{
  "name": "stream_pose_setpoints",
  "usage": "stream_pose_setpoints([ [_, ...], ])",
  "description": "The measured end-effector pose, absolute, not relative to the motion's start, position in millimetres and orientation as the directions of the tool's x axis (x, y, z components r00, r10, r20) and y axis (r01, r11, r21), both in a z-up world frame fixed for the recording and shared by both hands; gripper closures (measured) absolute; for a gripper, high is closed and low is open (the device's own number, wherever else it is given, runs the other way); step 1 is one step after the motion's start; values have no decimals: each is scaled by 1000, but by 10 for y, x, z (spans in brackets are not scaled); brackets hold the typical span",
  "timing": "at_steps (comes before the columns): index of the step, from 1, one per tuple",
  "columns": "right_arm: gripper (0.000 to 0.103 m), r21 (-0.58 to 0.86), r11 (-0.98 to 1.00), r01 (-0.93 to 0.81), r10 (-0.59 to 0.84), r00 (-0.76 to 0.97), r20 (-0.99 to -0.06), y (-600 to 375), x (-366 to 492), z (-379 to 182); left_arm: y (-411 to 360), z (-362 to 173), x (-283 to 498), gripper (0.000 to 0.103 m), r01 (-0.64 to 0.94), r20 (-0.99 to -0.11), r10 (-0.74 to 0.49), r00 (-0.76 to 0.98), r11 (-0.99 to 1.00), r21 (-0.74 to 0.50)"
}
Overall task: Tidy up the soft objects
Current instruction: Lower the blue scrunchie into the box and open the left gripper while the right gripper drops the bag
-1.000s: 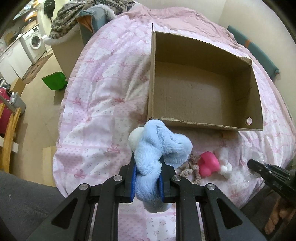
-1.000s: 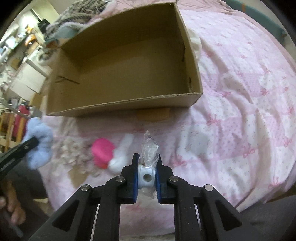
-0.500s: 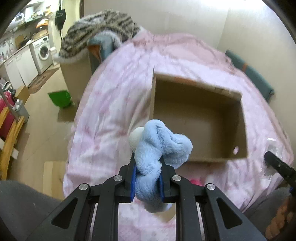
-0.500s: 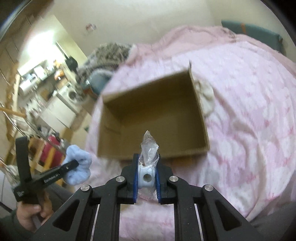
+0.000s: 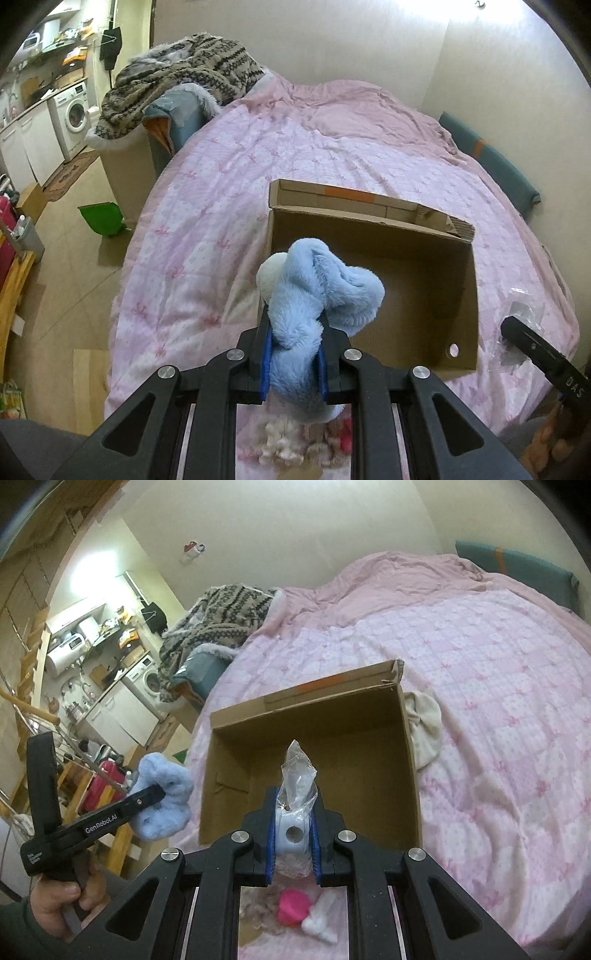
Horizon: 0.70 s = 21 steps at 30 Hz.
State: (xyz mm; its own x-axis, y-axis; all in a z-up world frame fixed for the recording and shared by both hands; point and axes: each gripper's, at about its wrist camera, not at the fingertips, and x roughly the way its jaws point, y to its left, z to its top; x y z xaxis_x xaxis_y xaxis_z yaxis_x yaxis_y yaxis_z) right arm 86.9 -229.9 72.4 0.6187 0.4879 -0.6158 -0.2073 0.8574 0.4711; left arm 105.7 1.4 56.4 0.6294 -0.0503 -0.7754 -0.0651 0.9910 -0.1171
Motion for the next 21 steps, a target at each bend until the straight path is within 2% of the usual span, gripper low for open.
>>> stream_pose_setpoints([
  [7,87,414,894,-173,429,599,-676,-2288,1019,392,9,170,1201,86,-80,-781,-33,623,991,-106],
  [15,87,355,919,-171,389,538,-748,-2225,1142,112,-103,-113,1226,85,-46,-787,22,616,999,-8],
  [21,87,329,924,-195,382,494,-781,-2196,1186,-65,-100,-165,1252,84,-41,-802,-8,597,998,-40],
])
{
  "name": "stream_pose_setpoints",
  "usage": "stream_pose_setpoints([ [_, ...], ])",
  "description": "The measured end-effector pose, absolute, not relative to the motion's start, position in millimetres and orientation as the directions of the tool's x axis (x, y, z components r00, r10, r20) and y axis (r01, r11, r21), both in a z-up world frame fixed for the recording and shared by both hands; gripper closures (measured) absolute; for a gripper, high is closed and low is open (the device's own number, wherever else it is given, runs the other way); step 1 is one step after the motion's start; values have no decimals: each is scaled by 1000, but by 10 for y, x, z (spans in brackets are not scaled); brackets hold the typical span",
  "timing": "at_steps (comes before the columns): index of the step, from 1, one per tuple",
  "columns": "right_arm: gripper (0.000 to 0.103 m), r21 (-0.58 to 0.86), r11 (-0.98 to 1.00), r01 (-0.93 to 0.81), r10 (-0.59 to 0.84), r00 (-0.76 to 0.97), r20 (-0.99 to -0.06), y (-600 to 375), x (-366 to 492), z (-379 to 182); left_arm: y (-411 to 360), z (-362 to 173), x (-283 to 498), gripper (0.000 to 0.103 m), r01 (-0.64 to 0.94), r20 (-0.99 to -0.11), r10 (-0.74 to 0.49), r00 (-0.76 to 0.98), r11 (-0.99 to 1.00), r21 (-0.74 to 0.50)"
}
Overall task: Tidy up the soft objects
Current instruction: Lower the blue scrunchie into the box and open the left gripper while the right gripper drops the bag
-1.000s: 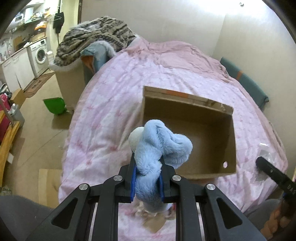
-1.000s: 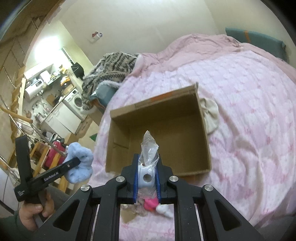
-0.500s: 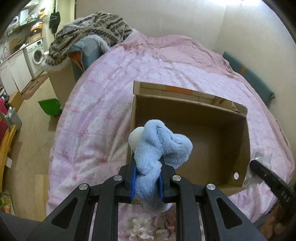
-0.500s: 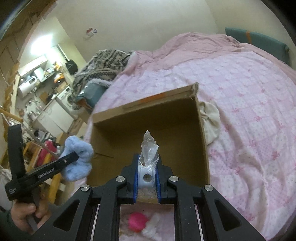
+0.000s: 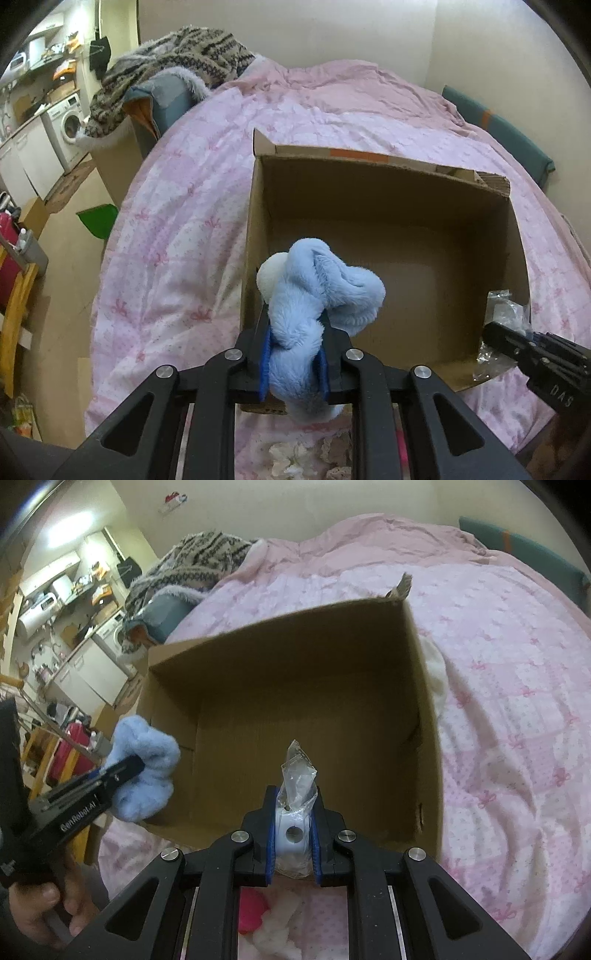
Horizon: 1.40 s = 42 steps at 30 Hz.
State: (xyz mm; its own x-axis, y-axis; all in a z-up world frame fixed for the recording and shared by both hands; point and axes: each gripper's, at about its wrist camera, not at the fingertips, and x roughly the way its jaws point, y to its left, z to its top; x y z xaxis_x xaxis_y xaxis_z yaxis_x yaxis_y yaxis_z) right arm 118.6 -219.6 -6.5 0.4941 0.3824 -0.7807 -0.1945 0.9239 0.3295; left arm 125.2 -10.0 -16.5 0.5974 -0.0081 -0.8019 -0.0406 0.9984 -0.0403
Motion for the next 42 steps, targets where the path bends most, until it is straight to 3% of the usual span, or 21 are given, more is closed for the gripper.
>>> stream_pose_setpoints([
  [16,87,312,937,-156,349,477,-807,-2304,1229,-175,-146,-250,1293,80,0,-813,-57,580,998,-70],
  [19,87,310,938,-158,347,474,-809,-2283,1249,-168,-156,-270,1306,67,3,-821,-60,567,998,-70],
  [21,86,310,937,-159,348,474,-808,-2277,1259,-166,-155,-275,1306,48,1,-824,-65,563,997,-79],
  [23,86,317,935,-159,354,475,-806,-2290,1251,-179,-167,-258,1296,37,0,-819,-57,571,998,-69],
  [31,85,341,924,-173,381,473,-795,-2277,1275,-178,-213,-161,1254,33,14,-792,-53,608,998,-55],
  [32,79,335,926,-175,377,475,-795,-2269,1275,-172,-214,-153,1253,33,14,-791,-50,610,999,-51],
  [34,58,333,927,-174,374,483,-792,-2267,1277,-162,-220,-143,1242,33,13,-789,-42,612,999,-44],
  [35,31,334,927,-170,373,498,-783,-2273,1272,-151,-219,-145,1240,33,11,-789,-39,613,999,-41],
  [36,24,331,929,-167,368,517,-773,-2278,1263,-143,-215,-141,1238,33,9,-789,-37,613,999,-39],
  [42,24,327,934,-146,352,544,-762,-2315,1267,-122,-193,-112,1220,33,-1,-784,-30,620,999,-39],
])
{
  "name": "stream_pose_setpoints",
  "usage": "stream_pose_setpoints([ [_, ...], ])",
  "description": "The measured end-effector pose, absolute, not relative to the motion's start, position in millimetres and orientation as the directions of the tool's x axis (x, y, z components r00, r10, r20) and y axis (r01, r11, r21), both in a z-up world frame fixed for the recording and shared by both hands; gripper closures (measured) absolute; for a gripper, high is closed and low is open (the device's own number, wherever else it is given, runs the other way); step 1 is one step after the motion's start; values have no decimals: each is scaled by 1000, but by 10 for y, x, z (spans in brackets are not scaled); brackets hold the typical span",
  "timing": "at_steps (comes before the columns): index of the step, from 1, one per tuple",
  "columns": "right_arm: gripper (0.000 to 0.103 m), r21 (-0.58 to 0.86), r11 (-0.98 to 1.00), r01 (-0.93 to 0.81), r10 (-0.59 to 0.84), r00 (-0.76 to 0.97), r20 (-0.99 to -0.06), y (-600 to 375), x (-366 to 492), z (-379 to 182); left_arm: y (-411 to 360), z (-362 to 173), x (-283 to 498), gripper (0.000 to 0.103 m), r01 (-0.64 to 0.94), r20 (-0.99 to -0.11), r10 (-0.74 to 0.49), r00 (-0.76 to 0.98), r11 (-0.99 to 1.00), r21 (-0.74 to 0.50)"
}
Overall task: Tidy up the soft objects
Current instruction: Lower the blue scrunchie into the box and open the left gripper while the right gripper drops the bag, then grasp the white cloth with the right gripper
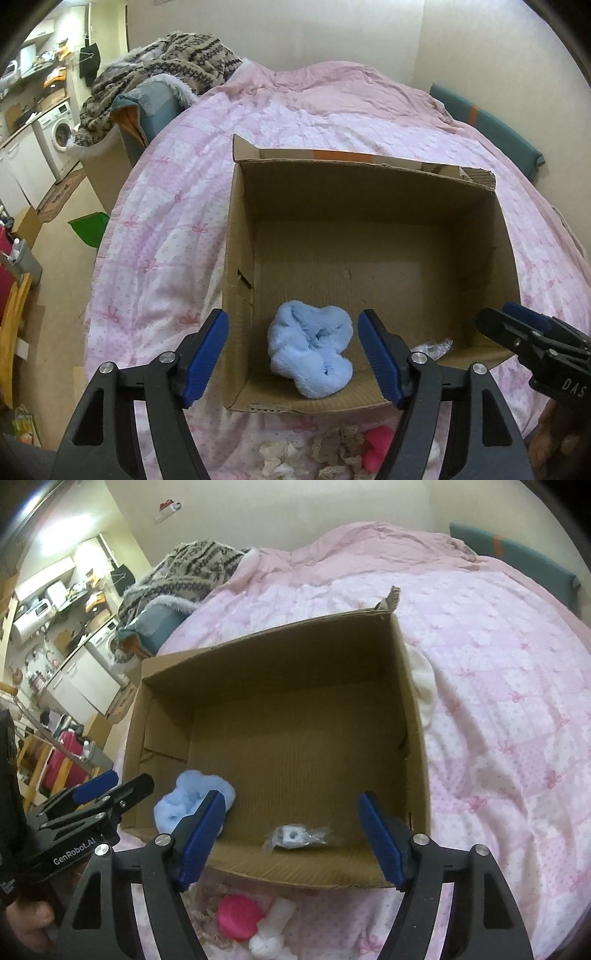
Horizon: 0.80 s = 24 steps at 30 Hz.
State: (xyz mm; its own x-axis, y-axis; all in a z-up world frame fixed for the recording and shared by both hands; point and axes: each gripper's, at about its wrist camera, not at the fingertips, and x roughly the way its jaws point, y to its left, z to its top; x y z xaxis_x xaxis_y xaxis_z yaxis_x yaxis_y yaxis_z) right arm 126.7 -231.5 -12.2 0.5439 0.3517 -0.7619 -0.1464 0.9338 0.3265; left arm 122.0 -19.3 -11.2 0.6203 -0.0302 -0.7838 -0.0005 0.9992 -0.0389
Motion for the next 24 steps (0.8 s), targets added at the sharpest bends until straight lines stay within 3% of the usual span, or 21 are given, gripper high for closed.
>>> stream_pose_setpoints([
  [24,24,361,928,-89,346,564,-750,-2495,853,44,-47,165,626,33,-6,-758,-7,652,1000,-14],
])
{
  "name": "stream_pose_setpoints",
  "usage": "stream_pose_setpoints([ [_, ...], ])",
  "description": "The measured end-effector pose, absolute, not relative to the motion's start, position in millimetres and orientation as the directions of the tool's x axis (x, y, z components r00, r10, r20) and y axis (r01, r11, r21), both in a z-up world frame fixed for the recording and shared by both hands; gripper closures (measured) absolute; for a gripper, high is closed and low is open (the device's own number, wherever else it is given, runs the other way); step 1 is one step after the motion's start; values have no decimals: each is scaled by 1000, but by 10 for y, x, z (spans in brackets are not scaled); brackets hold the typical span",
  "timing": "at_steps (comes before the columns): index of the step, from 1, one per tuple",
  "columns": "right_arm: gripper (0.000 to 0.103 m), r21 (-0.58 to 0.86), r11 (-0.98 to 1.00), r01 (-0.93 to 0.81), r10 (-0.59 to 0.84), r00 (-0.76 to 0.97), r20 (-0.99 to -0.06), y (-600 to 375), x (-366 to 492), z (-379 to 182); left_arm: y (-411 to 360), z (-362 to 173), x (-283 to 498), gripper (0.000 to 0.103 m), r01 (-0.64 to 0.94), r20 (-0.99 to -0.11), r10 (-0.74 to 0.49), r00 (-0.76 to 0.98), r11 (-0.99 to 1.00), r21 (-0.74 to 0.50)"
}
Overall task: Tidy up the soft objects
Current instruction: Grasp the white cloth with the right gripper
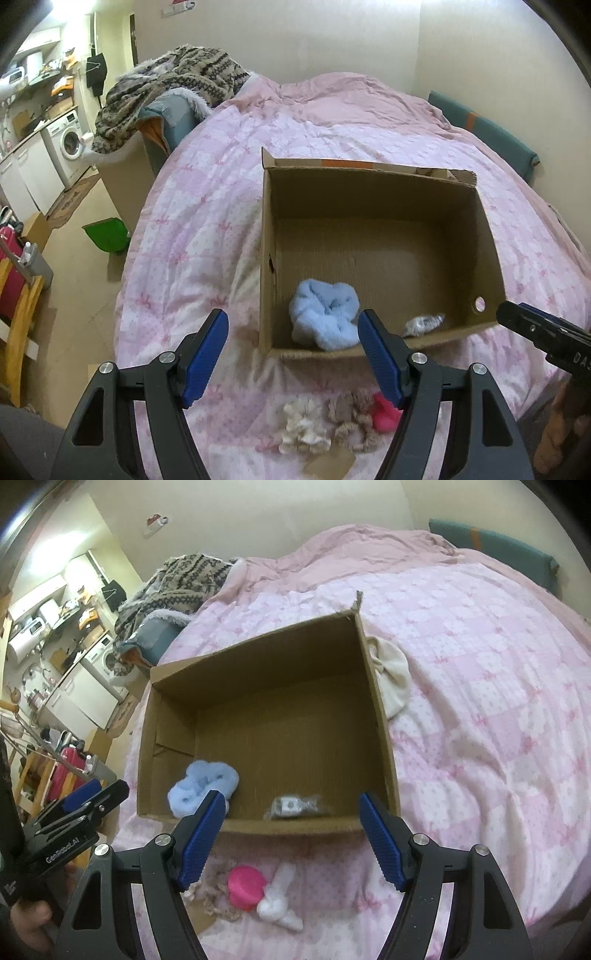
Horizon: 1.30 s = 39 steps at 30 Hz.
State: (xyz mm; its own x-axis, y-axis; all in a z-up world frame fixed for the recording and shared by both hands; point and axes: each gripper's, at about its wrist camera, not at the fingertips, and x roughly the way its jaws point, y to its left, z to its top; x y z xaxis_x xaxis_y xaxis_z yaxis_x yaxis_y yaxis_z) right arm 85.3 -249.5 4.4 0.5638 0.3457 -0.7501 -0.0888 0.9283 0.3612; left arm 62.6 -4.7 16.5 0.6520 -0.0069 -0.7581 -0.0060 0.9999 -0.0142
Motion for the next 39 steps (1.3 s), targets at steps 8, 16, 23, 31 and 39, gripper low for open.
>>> stream_pose_setpoints([
  [8,24,408,912,-50,367,546,-753,-2566,614,7,3,161,356,33,-29,-784,-1,621,999,-24],
  [16,24,418,907,-61,387,512,-766,-2503,431,-56,137,-12,215,33,-84,-846,7,532,995,-44],
  [23,24,427,903,-53,398,481,-781,-2476,408,-138,261,-126,240,33,-147,-870,21,492,987,-59],
  [31,24,475,880,-13,450,341,-826,-2368,540,-456,313,-221,295,33,-188,-889,40,457,981,-53],
  [39,26,430,903,24,421,162,-893,-2138,728,-939,304,-352,354,33,-184,-911,37,411,982,-43],
])
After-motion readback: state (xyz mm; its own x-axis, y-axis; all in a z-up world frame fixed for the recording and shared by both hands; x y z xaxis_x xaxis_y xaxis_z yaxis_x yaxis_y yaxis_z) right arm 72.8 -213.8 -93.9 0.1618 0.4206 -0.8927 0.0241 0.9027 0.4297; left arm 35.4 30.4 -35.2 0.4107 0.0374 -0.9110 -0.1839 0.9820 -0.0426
